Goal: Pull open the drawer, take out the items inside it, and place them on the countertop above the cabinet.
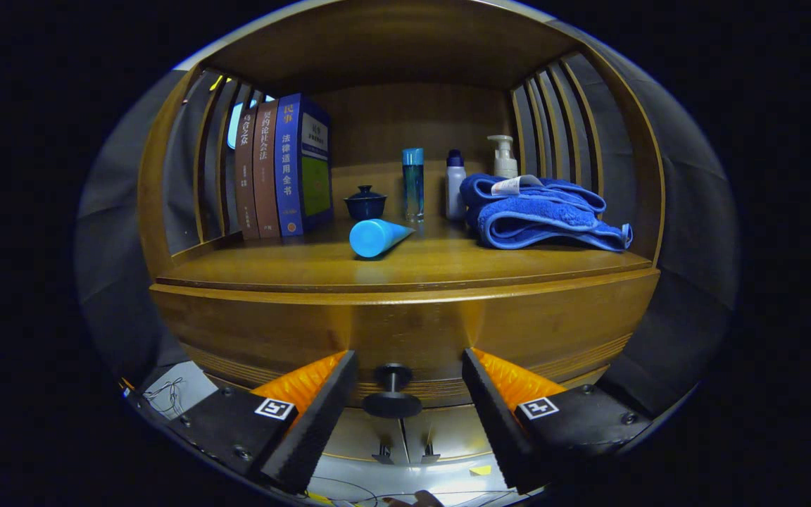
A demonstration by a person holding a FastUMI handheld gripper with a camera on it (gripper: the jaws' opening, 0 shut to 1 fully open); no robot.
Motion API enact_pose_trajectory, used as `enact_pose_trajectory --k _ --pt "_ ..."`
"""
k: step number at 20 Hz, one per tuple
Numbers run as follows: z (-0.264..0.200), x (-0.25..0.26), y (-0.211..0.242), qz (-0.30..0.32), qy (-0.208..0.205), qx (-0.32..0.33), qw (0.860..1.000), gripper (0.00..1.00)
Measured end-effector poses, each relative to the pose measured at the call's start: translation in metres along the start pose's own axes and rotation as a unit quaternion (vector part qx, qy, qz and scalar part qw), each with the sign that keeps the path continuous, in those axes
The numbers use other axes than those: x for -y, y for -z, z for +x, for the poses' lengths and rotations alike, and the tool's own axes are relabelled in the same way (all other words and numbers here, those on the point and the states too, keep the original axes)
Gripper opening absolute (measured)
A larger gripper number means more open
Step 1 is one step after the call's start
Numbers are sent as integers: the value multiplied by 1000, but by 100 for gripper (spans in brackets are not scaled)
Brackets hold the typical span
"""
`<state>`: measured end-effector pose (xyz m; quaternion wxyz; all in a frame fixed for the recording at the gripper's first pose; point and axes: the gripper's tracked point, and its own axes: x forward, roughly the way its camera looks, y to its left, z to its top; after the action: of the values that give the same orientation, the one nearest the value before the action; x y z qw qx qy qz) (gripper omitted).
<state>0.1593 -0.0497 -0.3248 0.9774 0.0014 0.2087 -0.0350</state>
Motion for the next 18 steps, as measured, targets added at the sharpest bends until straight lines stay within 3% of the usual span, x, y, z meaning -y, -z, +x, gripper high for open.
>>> enact_pose_trajectory --k 9,18 --pt "-56 2 -30 -5 -6 28 1000 100" --pt "-152 0 -117 -1 -6 87 996 99"
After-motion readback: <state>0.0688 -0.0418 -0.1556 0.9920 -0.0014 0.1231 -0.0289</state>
